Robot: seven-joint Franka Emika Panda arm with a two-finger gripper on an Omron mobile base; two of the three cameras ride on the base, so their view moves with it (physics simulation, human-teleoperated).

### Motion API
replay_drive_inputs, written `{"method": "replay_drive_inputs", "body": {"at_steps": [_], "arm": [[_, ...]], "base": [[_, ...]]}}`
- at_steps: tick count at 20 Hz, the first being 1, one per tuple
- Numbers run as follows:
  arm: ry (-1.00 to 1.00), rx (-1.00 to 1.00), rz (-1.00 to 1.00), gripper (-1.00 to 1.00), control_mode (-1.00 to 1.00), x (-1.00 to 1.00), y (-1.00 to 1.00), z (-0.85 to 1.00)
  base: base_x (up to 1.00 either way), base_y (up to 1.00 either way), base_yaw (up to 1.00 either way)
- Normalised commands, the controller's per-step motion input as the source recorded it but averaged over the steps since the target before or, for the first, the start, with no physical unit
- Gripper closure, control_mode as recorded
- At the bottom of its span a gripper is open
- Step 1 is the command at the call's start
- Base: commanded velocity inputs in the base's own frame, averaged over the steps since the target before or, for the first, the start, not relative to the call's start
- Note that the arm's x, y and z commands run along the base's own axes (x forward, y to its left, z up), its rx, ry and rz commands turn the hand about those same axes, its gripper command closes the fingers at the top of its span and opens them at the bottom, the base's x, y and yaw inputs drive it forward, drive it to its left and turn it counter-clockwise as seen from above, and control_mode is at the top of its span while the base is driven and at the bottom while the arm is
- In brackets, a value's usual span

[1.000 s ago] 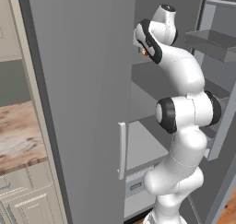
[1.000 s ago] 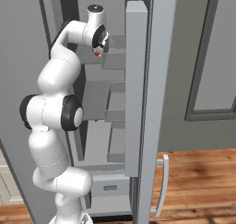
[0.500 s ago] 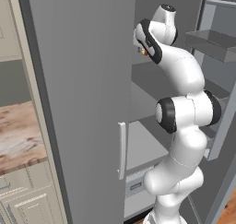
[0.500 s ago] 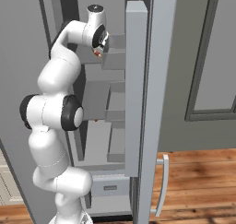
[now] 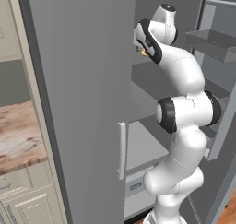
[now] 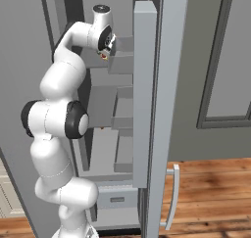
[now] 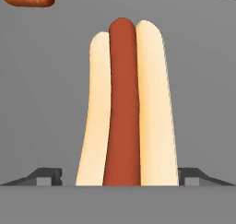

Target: Store the hot dog in the freezer for long-term storage. Close the freezer door after placing the cooked food.

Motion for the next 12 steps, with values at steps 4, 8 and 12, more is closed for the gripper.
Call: {"method": "replay_drive_inputs", "body": {"at_steps": [4,8,12], "arm": [[0.00,0.00,0.00,-1.00,-1.00,0.00,0.00,0.00],[-0.13,0.00,0.00,-1.00,-1.00,0.00,0.00,0.00],[-0.19,0.00,0.00,-1.00,-1.00,0.00,0.00,0.00]], "base": [[0.00,0.00,0.00],[0.00,0.00,0.00],[0.00,0.00,0.00]]}}
